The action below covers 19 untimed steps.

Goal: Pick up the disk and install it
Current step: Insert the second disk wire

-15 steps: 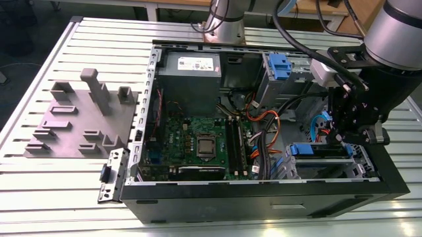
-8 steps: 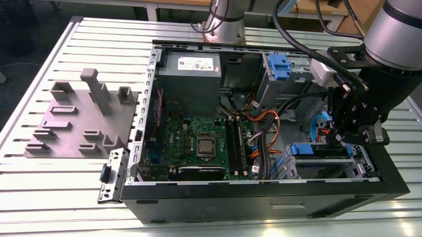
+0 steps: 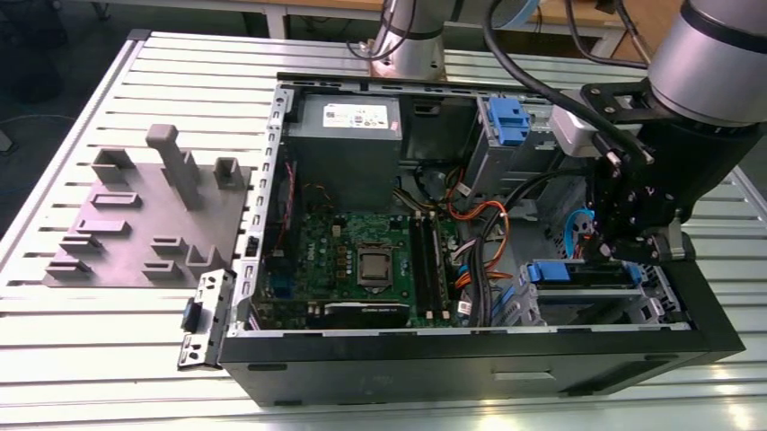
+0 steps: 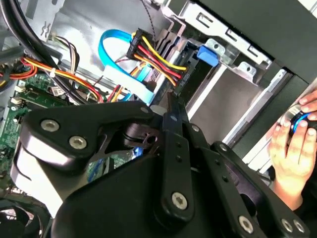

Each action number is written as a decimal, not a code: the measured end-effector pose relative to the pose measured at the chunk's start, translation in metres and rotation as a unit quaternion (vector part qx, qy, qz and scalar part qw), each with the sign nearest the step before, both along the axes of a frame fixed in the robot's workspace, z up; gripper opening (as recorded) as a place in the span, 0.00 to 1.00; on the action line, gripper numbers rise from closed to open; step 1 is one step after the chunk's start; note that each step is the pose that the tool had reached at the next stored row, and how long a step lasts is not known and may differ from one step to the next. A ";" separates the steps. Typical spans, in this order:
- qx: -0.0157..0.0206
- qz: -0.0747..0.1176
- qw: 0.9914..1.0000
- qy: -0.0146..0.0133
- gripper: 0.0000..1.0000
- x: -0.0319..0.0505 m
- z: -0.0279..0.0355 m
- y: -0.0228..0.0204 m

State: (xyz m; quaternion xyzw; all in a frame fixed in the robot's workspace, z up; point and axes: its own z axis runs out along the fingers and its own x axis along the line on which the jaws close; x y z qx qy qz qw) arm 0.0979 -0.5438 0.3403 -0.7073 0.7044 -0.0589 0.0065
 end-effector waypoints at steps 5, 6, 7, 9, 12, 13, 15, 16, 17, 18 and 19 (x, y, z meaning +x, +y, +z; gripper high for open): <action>0.001 0.000 1.000 0.000 0.11 -0.0001 0.0126 0.0017; 0.001 0.000 1.000 0.001 0.11 -0.0001 0.0151 0.0020; 0.001 0.000 1.000 0.001 0.11 -0.0002 0.0173 0.0024; 0.001 0.000 1.000 0.002 0.11 -0.0001 0.0214 0.0035; 0.001 0.000 1.000 0.004 0.11 -0.0001 0.0286 0.0051; 0.001 0.000 1.000 0.004 0.11 -0.0001 0.0306 0.0058; 0.002 0.000 1.000 0.006 0.11 0.0002 0.0331 0.0078; 0.002 0.000 1.000 0.006 0.11 0.0004 0.0338 0.0093; 0.001 0.000 1.000 0.007 0.11 0.0005 0.0341 0.0116; 0.002 0.000 1.000 0.008 0.11 0.0007 0.0342 0.0141; 0.001 0.000 1.000 0.009 0.11 0.0011 0.0342 0.0162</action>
